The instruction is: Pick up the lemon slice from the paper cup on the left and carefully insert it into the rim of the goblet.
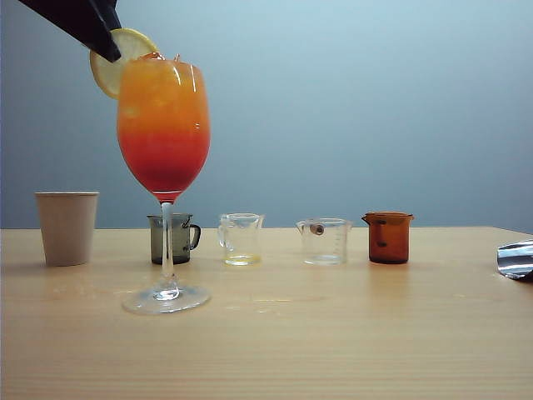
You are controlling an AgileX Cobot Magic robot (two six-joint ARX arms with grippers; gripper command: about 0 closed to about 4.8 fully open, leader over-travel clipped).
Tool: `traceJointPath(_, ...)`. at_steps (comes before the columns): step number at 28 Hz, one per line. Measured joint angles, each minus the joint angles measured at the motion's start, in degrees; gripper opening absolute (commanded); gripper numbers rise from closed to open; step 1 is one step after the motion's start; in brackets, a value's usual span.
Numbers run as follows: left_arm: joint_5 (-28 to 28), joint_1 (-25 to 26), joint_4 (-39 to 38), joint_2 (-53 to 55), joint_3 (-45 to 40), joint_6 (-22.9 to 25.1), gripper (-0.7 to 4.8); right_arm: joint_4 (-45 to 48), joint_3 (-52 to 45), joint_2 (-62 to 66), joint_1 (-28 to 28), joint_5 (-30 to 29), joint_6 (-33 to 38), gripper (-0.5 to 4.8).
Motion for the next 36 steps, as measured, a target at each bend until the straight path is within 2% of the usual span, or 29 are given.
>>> traceJointPath(9,0.0,0.0,0.0,-0.5,0.2,-1.1,3.50,0.0,0.0,0.0,0.0,0.0,0.0,-0.05)
traceJointPath(19,0.0,0.0,-2.1,-2.3,0.5,-1.2,3.49,0.0,0.0,0.0,0.0,0.0,0.0,-0.05)
traceJointPath(22,0.0,0.0,-2.2,-2.3,0.5,-1.1,3.10,0.0,0.0,0.0,0.0,0.0,0.0,-0.05)
traceJointPath(23,0.0,0.0,-2.2,-2.3,0.5,-1.2,2.63,0.0,0.0,0.0,0.0,0.0,0.0,-0.05)
traceJointPath(32,0.2,0.0,-2.3,-2.3,-1.6,-1.3,2.57,0.0,0.0,0.0,0.0,0.0,0.0,-0.05)
traceJointPath(34,0.2,0.0,-1.8,-2.3,-1.6,-1.3,1.95,0.0,0.0,0.0,0.0,0.0,0.0,-0.05)
traceJointPath(36,0.2,0.0,-1.1,-2.3,-1.6,-1.3,1.63,0.0,0.0,0.0,0.0,0.0,0.0,-0.05)
